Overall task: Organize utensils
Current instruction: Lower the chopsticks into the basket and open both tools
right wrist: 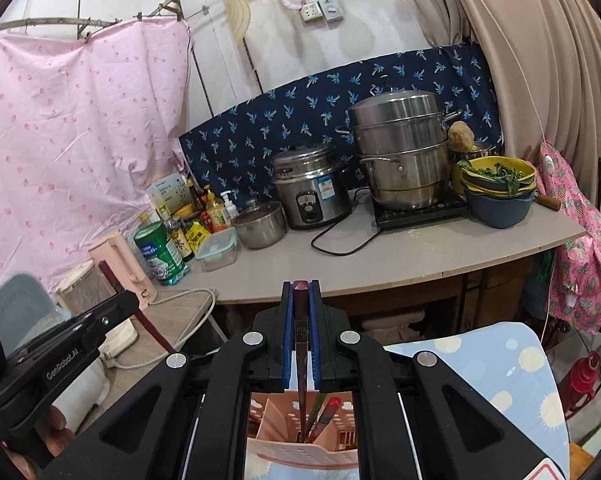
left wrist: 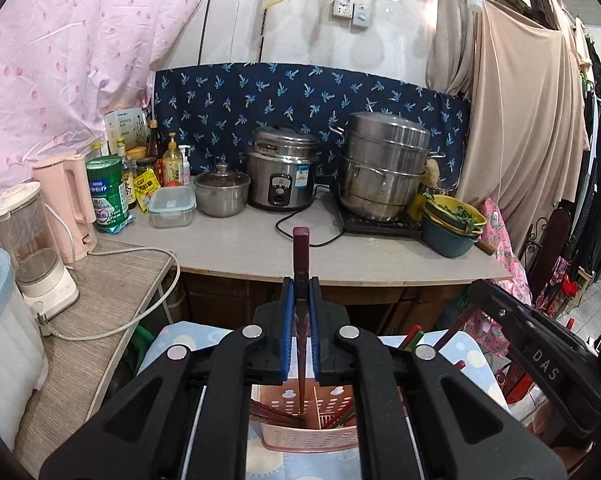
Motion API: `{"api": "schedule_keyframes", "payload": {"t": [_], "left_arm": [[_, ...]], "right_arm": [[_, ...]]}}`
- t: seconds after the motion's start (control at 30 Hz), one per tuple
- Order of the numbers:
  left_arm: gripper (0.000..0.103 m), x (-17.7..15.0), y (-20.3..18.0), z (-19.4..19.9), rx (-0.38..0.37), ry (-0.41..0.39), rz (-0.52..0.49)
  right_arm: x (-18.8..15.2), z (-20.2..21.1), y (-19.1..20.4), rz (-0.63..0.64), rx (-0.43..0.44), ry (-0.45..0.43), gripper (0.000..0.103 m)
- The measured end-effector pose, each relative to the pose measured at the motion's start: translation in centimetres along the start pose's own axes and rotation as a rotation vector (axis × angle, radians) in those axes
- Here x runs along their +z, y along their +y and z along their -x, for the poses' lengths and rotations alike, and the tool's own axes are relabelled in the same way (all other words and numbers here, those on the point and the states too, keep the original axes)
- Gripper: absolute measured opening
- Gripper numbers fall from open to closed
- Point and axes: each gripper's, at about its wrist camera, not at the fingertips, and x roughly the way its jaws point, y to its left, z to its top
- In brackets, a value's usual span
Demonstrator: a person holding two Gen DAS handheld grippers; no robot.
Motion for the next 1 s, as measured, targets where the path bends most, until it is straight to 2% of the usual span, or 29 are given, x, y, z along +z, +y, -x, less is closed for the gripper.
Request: {"api": "schedule_keyframes", "payload": {"t": [0.4, 0.47, 0.6, 0.8, 1.0], "left_arm": [[0.007, -1.7, 0.6, -1.9, 0.031, 0.028, 0.005], [0.009, -1.8, 0.4, -1.8, 0.036, 0.028, 0.000], [0.026, -1.9, 0.3, -1.2, 0.043, 0.013, -0.003], [0.027, -2.5, -0.1, 1.0, 0.033, -0.013, -0.023], [0.030, -4.2, -0.7, 3.2, 0.033, -0.005, -0.044]], "right_arm": [[-2.4, -1.6, -0.1, 0.012, -0.003, 0.063, 0.008], [-2.5, -1.4, -0.2, 0.012, 0.000, 0.058, 0.013], [-2.8, -0.5, -0.5, 0.008, -0.002, 0.043, 0.022], [-3.3, 1.5, -0.7, 0.012, -0.002, 0.037, 0.024], [-4.5, 4.3, -0.5, 0.049, -0.046, 0.039, 0.033]]}}
